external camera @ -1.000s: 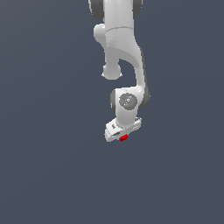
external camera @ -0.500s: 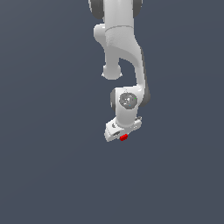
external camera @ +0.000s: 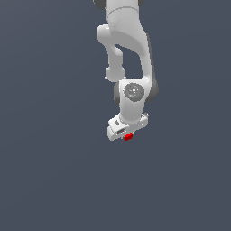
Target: Lift up the red cube by 0.2 meters.
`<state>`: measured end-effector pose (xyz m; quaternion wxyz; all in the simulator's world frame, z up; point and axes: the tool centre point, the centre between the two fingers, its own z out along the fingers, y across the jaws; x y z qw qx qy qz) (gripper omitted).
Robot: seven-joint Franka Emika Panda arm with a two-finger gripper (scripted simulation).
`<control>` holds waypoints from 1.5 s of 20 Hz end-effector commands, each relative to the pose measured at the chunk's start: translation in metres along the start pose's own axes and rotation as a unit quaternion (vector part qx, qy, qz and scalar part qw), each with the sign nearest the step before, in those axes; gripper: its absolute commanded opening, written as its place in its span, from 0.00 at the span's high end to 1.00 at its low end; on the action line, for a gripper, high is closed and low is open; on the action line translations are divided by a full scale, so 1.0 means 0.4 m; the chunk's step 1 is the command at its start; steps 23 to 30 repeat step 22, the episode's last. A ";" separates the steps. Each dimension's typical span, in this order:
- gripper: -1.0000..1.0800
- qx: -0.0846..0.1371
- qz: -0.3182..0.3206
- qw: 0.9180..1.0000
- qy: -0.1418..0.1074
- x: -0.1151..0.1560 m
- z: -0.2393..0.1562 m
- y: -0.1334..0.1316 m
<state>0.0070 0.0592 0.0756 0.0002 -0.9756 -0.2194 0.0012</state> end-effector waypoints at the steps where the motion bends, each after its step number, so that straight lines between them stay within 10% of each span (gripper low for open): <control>1: 1.00 0.000 0.000 1.000 0.001 0.000 -0.059 0.000; 14: 1.00 0.000 0.000 1.000 0.001 -0.001 -0.341 -0.001; 30: 1.00 0.000 0.000 1.000 0.001 0.004 -0.386 0.000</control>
